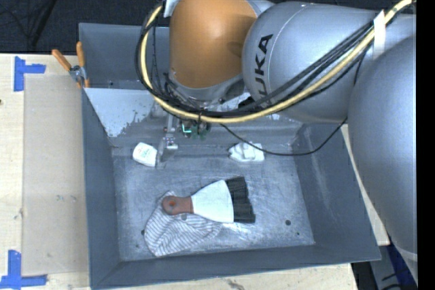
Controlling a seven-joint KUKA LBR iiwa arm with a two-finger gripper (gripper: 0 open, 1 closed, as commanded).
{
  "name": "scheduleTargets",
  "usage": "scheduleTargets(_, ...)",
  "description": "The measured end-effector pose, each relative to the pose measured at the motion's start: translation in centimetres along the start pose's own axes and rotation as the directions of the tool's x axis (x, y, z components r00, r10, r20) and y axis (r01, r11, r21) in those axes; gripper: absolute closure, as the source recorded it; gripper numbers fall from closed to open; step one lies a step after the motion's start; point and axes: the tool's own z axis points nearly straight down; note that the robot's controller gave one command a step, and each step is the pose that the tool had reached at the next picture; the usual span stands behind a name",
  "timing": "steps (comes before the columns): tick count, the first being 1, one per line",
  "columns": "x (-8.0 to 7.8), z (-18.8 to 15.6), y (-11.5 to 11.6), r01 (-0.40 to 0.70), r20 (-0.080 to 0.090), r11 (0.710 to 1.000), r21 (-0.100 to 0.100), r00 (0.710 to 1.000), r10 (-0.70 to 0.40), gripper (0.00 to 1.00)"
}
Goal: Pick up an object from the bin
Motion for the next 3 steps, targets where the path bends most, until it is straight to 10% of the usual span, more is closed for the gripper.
scheduleTargets(1, -0.2, -0.5, -0.1, -0.004, 0.008, 1.0, -0.001, 1.0, 0.004, 0.0)
scheduleTargets(3, -0.2, 12.7, -1.6, -0.047, 0.002, 0.999, 0.0, 0.999, 0.047, 0.0)
